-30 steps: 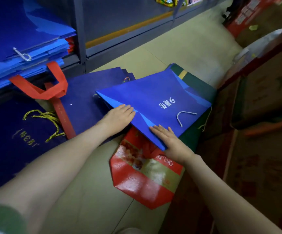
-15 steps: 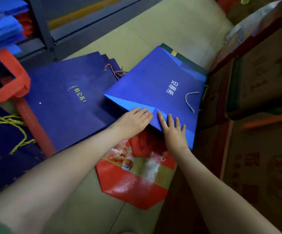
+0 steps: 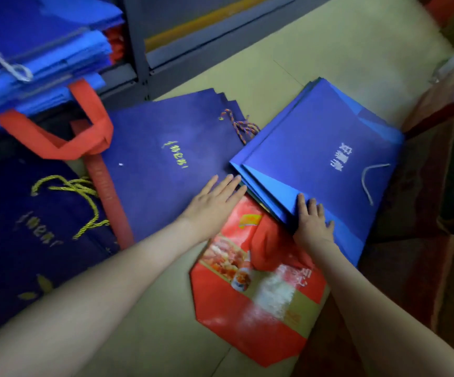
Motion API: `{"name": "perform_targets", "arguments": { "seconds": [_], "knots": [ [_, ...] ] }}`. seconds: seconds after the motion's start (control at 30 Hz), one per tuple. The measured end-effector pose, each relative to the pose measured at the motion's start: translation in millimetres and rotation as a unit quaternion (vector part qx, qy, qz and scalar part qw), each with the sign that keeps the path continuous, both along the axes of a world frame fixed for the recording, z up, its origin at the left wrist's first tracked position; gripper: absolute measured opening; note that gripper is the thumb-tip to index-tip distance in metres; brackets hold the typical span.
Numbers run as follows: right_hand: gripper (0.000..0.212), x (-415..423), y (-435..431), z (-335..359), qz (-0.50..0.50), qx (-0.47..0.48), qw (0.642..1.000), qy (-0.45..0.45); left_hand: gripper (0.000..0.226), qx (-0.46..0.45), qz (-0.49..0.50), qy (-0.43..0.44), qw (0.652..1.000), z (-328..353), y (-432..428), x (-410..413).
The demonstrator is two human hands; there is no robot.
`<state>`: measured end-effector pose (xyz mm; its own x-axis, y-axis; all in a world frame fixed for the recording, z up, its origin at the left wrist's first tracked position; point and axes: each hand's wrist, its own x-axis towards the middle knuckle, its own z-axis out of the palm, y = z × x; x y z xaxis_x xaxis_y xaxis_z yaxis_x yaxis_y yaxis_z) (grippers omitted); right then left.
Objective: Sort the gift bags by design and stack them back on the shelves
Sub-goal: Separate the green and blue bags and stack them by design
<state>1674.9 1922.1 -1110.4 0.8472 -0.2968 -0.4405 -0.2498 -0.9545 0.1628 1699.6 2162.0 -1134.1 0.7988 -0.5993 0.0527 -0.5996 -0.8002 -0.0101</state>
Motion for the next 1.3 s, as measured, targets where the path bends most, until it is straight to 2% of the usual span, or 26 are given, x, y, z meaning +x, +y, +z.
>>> {"name": "perform_targets", "arguments": {
  "seconds": [0.13, 0.27, 0.37, 0.43, 0.53, 0.6, 0.63, 0.7, 0.83, 0.9, 0.97, 1.07, 1.17, 1.23, 1.3],
  "knots": [
    [0.092, 33, 95, 12, 0.124, 0.114, 0.979, -0.115, 0.074, -0.061, 0.109, -0.08, 0.989, 18, 73, -5],
    [0.091, 58, 218, 38, 0.258, 0.228, 0.913, -0.217, 0.069, -0.051, 0.208, -0.194, 0.957, 50, 161, -10],
    [0.089, 64, 295, 55, 0.333, 0.272, 0.87, -0.24, 0.068, -0.011, 0.295, -0.26, 0.92, 72, 236, -21],
    [0.087, 61, 334, 64, 0.366, 0.289, 0.85, -0.243, 0.074, 0.046, 0.378, -0.241, 0.893, 83, 280, -31],
    [0.083, 49, 379, 65, 0.403, 0.304, 0.823, -0.26, 0.086, 0.098, 0.495, -0.104, 0.857, 89, 338, -50],
    [0.083, 38, 396, 66, 0.414, 0.309, 0.814, -0.267, 0.082, 0.087, 0.533, -0.015, 0.842, 85, 367, -60],
    [0.082, 33, 402, 66, 0.421, 0.306, 0.815, -0.256, 0.077, 0.083, 0.531, 0.011, 0.843, 83, 376, -63],
    [0.081, 27, 408, 69, 0.44, 0.294, 0.816, -0.231, 0.068, 0.096, 0.51, 0.005, 0.855, 83, 383, -67],
    [0.078, 26, 410, 78, 0.432, 0.281, 0.819, -0.251, 0.06, 0.138, 0.478, -0.012, 0.867, 92, 374, -75],
    [0.079, 23, 408, 82, 0.428, 0.273, 0.821, -0.261, 0.054, 0.188, 0.456, -0.036, 0.869, 96, 372, -84],
    [0.079, 20, 404, 88, 0.43, 0.259, 0.818, -0.279, 0.043, 0.212, 0.422, -0.104, 0.875, 108, 365, -91],
    [0.082, 5, 403, 102, 0.481, 0.231, 0.784, -0.316, 0.033, 0.166, 0.336, -0.179, 0.91, 127, 342, -112],
    [0.09, -3, 408, 125, 0.524, 0.2, 0.761, -0.325, 0.034, 0.118, 0.306, -0.264, 0.907, 142, 316, -147],
    [0.079, -2, 410, 136, 0.546, 0.161, 0.74, -0.357, 0.034, 0.069, 0.301, -0.289, 0.906, 150, 309, -171],
    [0.053, -2, 406, 141, 0.577, 0.146, 0.701, -0.392, 0.034, 0.041, 0.292, -0.307, 0.905, 156, 309, -192]
  ]
}}
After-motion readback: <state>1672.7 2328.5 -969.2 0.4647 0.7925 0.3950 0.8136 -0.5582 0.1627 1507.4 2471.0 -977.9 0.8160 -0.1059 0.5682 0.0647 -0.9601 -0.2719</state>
